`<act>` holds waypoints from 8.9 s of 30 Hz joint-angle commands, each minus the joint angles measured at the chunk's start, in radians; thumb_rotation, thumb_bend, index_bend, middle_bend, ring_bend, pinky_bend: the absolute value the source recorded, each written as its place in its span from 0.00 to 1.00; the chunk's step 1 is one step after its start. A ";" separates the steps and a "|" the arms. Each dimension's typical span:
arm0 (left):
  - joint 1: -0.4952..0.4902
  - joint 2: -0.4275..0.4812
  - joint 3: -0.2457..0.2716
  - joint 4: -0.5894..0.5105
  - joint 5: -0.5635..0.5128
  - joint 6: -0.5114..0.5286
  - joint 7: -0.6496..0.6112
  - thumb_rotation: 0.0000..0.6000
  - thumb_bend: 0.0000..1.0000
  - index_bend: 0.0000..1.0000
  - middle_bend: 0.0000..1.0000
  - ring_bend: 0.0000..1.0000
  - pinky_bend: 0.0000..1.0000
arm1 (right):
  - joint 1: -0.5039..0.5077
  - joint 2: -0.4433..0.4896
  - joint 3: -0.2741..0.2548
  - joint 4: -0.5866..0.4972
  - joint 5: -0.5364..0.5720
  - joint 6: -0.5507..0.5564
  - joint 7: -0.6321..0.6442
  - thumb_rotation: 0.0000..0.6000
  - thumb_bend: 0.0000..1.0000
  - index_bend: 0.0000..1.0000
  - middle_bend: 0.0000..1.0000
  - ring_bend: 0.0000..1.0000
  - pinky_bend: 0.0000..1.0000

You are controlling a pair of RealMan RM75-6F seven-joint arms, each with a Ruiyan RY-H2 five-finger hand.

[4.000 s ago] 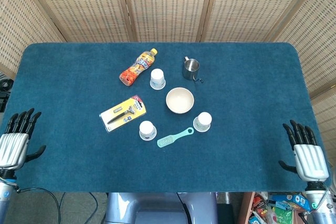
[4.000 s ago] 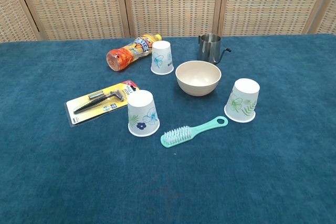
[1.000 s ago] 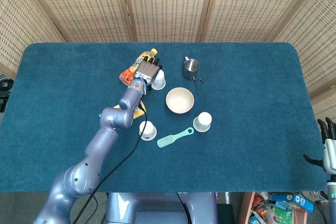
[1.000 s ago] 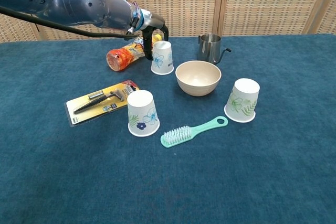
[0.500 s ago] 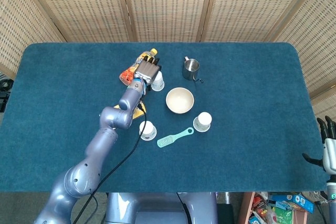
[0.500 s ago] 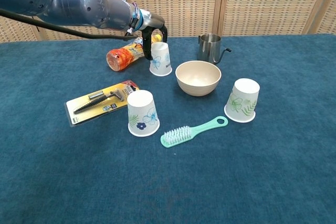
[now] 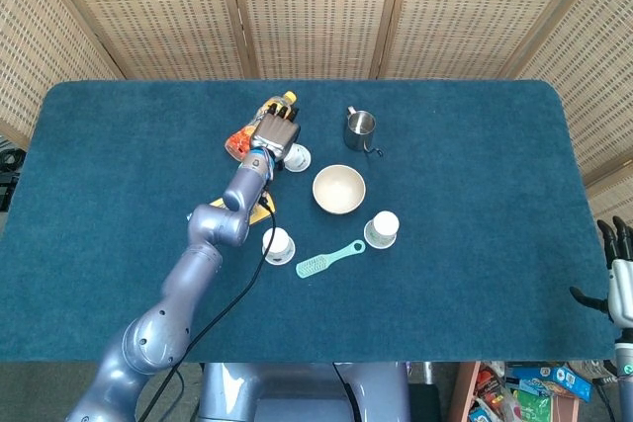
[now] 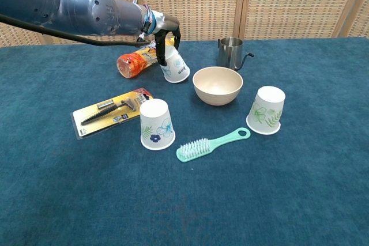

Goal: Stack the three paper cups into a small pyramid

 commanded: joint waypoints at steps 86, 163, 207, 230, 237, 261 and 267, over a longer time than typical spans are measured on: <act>0.292 1.084 0.395 -1.828 -0.211 0.527 0.260 1.00 0.27 0.45 0.00 0.00 0.00 | -0.029 0.053 -0.032 -0.171 -0.183 0.156 0.031 1.00 0.10 0.00 0.00 0.00 0.00; 0.212 0.844 0.387 -1.836 -0.500 0.827 0.404 1.00 0.27 0.15 0.00 0.00 0.00 | -0.041 0.073 -0.036 -0.183 -0.215 0.189 0.088 1.00 0.10 0.00 0.00 0.00 0.00; 1.225 0.778 0.524 -1.620 0.591 1.723 0.049 1.00 0.27 0.10 0.00 0.00 0.00 | 0.024 -0.013 -0.093 -0.212 -0.226 0.050 -0.118 1.00 0.10 0.00 0.00 0.00 0.00; 1.278 0.780 0.405 -1.594 0.619 1.564 0.042 1.00 0.27 0.10 0.00 0.00 0.00 | 0.415 -0.284 0.113 -0.157 0.127 -0.331 -0.438 1.00 0.10 0.28 0.04 0.00 0.00; 1.286 0.776 0.378 -1.582 0.613 1.528 0.036 1.00 0.27 0.10 0.00 0.00 0.00 | 0.463 -0.331 0.114 -0.100 0.198 -0.361 -0.472 1.00 0.10 0.28 0.04 0.00 0.00; 1.314 0.780 0.316 -1.577 0.614 1.461 0.024 1.00 0.27 0.10 0.00 0.00 0.00 | 0.551 -0.421 0.105 -0.009 0.253 -0.363 -0.461 1.00 0.10 0.42 0.08 0.00 0.00; 1.318 0.782 0.305 -1.574 0.605 1.448 0.020 1.00 0.27 0.10 0.00 0.00 0.00 | 0.564 -0.431 0.105 -0.012 0.252 -0.354 -0.465 1.00 0.10 0.47 0.10 0.00 0.00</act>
